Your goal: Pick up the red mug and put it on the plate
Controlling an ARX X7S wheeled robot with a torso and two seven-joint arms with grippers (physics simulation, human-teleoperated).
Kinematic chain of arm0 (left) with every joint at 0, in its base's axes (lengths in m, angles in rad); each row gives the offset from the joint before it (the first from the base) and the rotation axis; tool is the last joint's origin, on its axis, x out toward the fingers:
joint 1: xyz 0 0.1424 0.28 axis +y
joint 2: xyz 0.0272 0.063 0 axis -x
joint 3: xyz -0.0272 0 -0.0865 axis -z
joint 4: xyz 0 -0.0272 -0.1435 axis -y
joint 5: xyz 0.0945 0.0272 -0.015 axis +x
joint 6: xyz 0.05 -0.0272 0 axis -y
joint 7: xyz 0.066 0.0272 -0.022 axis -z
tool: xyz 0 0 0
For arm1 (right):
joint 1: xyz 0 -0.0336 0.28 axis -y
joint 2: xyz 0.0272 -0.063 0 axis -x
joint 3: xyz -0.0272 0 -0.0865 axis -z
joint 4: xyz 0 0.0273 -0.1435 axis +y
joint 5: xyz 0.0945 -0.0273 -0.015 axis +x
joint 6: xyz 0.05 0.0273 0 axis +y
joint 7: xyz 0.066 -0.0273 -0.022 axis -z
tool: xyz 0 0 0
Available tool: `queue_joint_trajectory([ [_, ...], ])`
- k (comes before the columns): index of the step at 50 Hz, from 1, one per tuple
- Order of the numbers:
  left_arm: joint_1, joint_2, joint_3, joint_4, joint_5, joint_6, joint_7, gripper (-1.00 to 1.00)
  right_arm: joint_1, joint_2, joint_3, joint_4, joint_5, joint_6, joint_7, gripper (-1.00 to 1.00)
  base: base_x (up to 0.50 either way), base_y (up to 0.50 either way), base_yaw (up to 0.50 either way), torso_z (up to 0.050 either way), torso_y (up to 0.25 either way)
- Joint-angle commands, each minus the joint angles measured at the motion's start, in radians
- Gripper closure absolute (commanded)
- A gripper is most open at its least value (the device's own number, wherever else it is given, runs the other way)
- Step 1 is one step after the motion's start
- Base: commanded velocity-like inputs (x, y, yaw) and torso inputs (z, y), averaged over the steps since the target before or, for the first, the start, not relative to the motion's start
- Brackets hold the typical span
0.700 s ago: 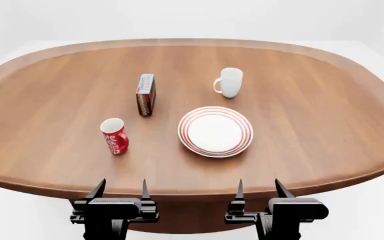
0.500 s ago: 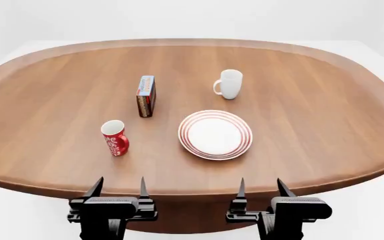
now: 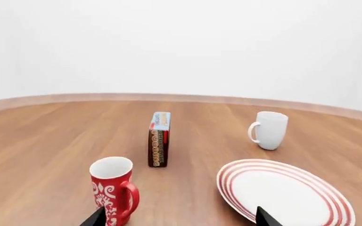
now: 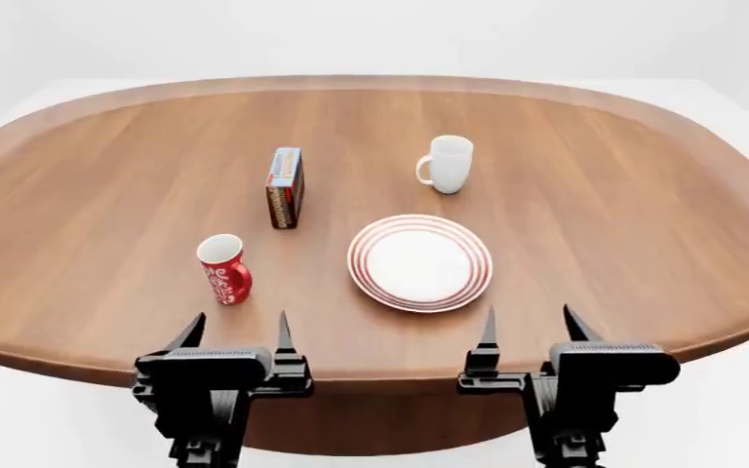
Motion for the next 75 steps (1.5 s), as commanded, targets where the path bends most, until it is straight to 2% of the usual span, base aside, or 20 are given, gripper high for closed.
queue_joint_trajectory([
  [1, -0.011, -0.023, 0.008, 0.043, -0.030, -0.025, -0.023, -1.00, 0.007, 0.022, -0.014, 0.001, 0.000, -0.005, 0.014, -1.00, 0.50, 0.00, 0.00, 0.000, 0.000],
  [5, -0.006, -0.026, 0.018, 0.031, -0.027, 0.002, -0.026, -1.00, 0.009, 0.024, -0.017, 0.027, 0.007, -0.039, 0.013, -1.00, 0.25, 0.00, 0.00, 0.000, 0.000],
  [10, -0.008, -0.029, 0.030, 0.010, -0.023, 0.015, -0.034, -1.00, 0.027, 0.036, -0.051, 0.039, -0.031, 0.001, 0.022, -1.00, 0.00, 0.00, 0.00, 0.000, 0.000],
  [37, -0.013, -0.058, 0.057, 0.002, -0.051, 0.034, -0.069, -1.00, 0.047, 0.054, -0.091, 0.072, -0.033, 0.031, 0.037, -1.00, 0.00, 0.50, 0.00, 0.000, 0.000],
  [44, -0.017, -0.065, 0.062, 0.000, -0.060, 0.034, -0.074, -1.00, 0.046, 0.054, -0.085, 0.070, -0.007, 0.018, 0.030, -1.00, 0.00, 0.00, 0.00, 0.000, 0.000],
  [69, -0.014, -0.086, 0.081, 0.011, -0.084, 0.036, -0.092, -1.00, 0.039, 0.068, -0.086, 0.076, 0.016, -0.003, 0.049, -1.00, 0.49, 0.00, 0.00, 0.000, 0.000],
  [75, -0.018, -0.093, 0.065, 0.043, -0.115, 0.011, -0.099, -1.00, 0.071, 0.105, -0.123, 0.049, 0.051, 0.083, -0.030, -1.00, 0.06, 0.00, 0.00, 0.000, 0.000],
])
